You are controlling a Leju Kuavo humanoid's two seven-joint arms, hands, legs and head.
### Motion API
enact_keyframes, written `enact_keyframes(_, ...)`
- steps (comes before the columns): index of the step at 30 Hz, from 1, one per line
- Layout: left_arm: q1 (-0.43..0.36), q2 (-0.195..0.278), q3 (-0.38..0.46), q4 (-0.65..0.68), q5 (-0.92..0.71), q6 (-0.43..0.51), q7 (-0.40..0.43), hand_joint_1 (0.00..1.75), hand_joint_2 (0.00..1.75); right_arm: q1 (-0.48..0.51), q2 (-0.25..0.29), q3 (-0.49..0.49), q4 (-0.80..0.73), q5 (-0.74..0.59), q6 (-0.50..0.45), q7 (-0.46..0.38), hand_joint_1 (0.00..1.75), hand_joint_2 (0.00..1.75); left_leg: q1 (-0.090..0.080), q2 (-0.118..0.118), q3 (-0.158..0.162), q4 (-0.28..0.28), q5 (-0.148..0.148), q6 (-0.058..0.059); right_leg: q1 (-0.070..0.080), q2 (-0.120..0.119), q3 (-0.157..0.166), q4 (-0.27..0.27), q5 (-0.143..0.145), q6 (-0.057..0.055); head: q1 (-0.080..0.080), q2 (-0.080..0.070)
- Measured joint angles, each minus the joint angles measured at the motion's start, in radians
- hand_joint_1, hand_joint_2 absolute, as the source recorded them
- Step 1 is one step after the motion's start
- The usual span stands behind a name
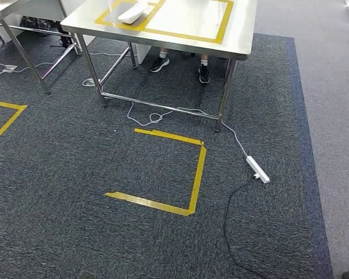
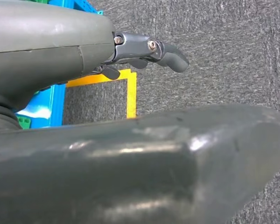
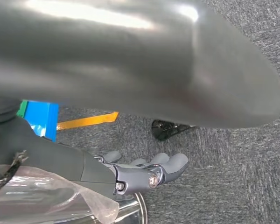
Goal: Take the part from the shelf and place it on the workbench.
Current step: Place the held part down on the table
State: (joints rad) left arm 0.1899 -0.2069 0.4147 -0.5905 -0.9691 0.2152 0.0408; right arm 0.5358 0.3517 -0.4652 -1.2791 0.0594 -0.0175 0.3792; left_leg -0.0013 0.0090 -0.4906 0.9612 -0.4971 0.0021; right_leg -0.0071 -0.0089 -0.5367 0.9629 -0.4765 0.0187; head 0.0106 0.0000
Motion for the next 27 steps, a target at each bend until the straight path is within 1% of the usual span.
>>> enact_keyframes(4, 0.0, 0.0, 0.0, 0.0, 0.005, 0.001, 0.0, 0.0, 0.0, -0.001, 0.0, 0.0, 0.0, 0.003, 0.004, -0.011, 0.0, 0.0, 0.0, 0.0, 0.0, 0.0, 0.0, 0.0, 0.0, 0.0, 0.0, 0.0, 0.001, -0.001, 0.0, 0.0)
enact_keyframes(15, -0.001, -0.002, 0.001, 0.0, 0.012, 0.003, 0.0, 0.0, 0.0, -0.009, 0.0, -0.006, 0.0, 0.002, 0.02, -0.022, 0.0, 0.0, -0.001, 0.0, -0.002, 0.0, 0.003, 0.005, -0.001, 0.0, 0.001, -0.005, 0.004, -0.009, 0.0, 0.0)
enact_keyframes(18, -0.001, -0.002, 0.001, 0.0, 0.012, 0.003, 0.0, 0.0, 0.0, -0.009, 0.0, -0.006, 0.0, 0.001, 0.02, -0.023, 0.0, 0.0, -0.002, 0.0, -0.003, 0.0, 0.004, 0.006, -0.002, 0.0, 0.001, -0.005, 0.005, -0.008, 0.0, 0.0)
enact_keyframes(22, -0.001, -0.002, 0.002, 0.0, 0.013, 0.004, 0.0, 0.0, 0.0, -0.01, 0.0, -0.007, 0.001, -0.001, 0.023, -0.023, 0.0, 0.0, -0.003, 0.0, -0.003, 0.0, 0.004, 0.006, -0.002, 0.0, 0.0, -0.005, 0.009, -0.001, 0.0, 0.0)
enact_keyframes(27, -0.001, -0.002, 0.002, 0.0, 0.025, 0.01, 0.0, 0.0, 0.0, -0.016, 0.0, -0.016, 0.005, 0.003, 0.027, -0.026, 0.0, 0.0, -0.003, 0.0, -0.004, 0.001, 0.004, 0.007, -0.002, 0.0, -0.001, -0.005, 0.009, -0.001, 0.0, 0.0)
